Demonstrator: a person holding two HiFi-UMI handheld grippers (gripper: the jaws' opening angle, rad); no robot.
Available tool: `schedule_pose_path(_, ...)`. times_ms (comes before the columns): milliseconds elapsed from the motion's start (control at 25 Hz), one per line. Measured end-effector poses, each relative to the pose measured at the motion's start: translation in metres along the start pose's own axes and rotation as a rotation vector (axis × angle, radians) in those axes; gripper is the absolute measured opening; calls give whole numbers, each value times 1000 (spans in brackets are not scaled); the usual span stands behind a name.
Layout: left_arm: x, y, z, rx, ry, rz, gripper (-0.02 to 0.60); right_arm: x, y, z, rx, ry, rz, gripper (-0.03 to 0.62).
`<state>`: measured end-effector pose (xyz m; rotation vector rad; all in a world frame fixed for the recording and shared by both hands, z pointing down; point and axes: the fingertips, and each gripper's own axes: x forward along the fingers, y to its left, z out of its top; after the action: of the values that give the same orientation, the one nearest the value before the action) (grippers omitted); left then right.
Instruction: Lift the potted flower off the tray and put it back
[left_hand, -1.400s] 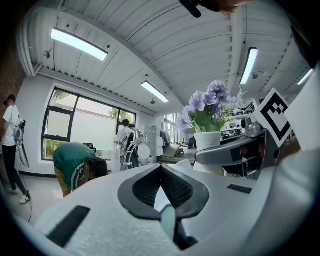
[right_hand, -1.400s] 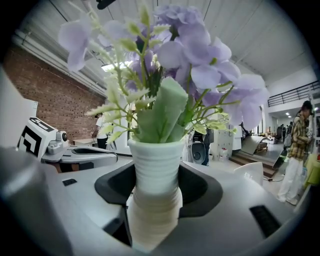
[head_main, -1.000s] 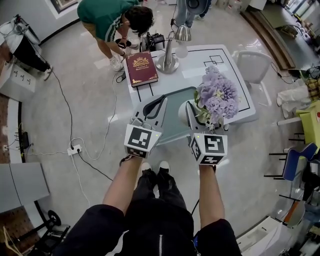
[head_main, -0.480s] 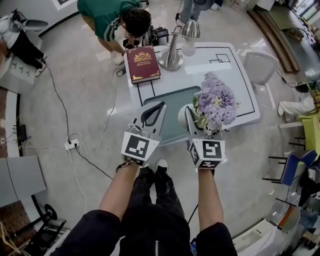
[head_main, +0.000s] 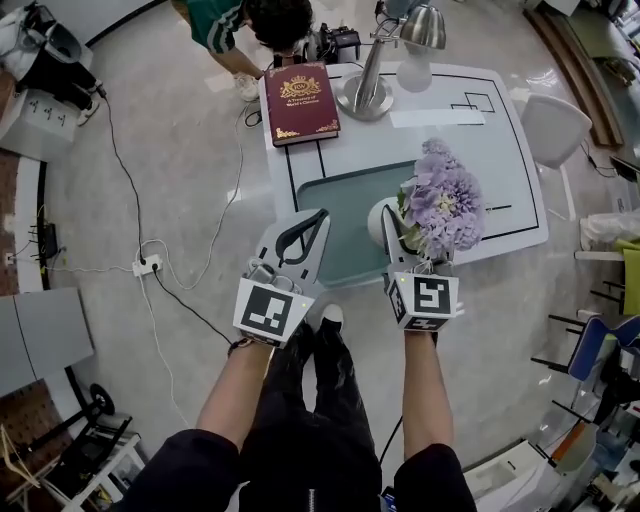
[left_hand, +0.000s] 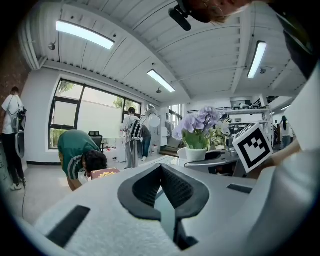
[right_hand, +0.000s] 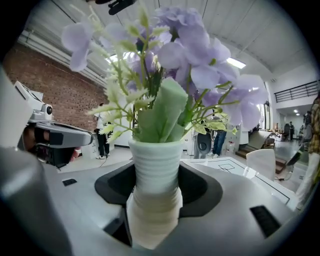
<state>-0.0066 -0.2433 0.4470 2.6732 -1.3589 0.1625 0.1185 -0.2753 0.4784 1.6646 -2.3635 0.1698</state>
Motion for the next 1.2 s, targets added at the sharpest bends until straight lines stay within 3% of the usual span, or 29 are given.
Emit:
schedule_pose_path(480,11,3,-42,-36,54,4,5,16,-28,-35,12,15,-36,249)
schedule_pose_path(880,16,-6,-49,-45,68,-9,5,12,-31,-44,9,-8,-40,250)
schedule_pose_path(1200,15,-13,-44,-38,65,-5,5,1,-28,-55,4,8,-34,287)
